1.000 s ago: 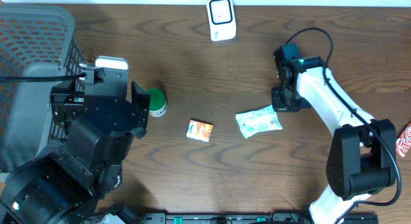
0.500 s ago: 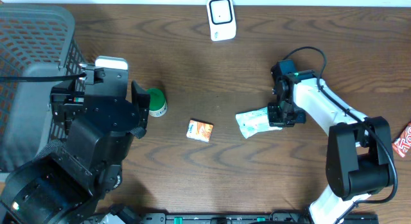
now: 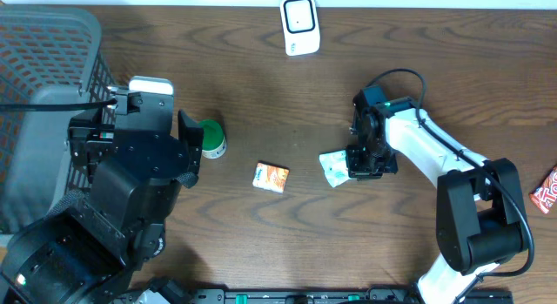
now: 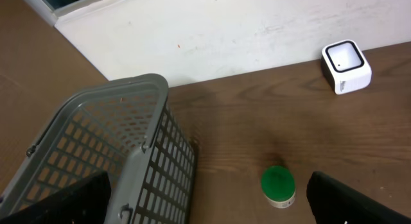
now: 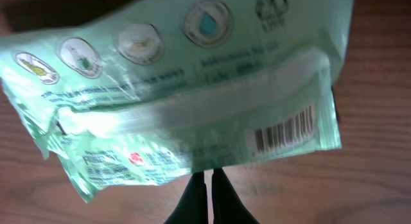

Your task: Scan the item barcode

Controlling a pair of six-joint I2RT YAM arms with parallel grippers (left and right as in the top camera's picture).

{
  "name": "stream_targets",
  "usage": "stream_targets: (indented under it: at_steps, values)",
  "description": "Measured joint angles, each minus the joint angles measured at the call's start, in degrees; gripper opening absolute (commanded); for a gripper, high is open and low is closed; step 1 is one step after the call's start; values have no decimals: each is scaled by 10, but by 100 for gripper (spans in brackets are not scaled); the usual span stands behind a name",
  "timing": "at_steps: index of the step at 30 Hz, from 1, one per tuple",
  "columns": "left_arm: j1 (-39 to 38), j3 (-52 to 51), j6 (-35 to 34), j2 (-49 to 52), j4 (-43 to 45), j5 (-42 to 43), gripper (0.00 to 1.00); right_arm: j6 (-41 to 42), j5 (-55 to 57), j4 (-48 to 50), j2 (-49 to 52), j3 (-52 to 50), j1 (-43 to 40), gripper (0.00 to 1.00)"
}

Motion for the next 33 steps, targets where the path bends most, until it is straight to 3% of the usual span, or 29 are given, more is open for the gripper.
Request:
stream_targets:
  at_steps: [7,13,23,33]
  values:
    - [0,0,0,0,0,0,98,7,-5,-33,0,0,2,2]
    - [0,0,0,0,0,0,98,8,-5,-45,0,0,25,9]
    - [0,0,0,0,0,0,98,8,-7,26,0,-20,83,11]
    - [0,0,0,0,0,0,98,9,-4,143,16,-26,87,12]
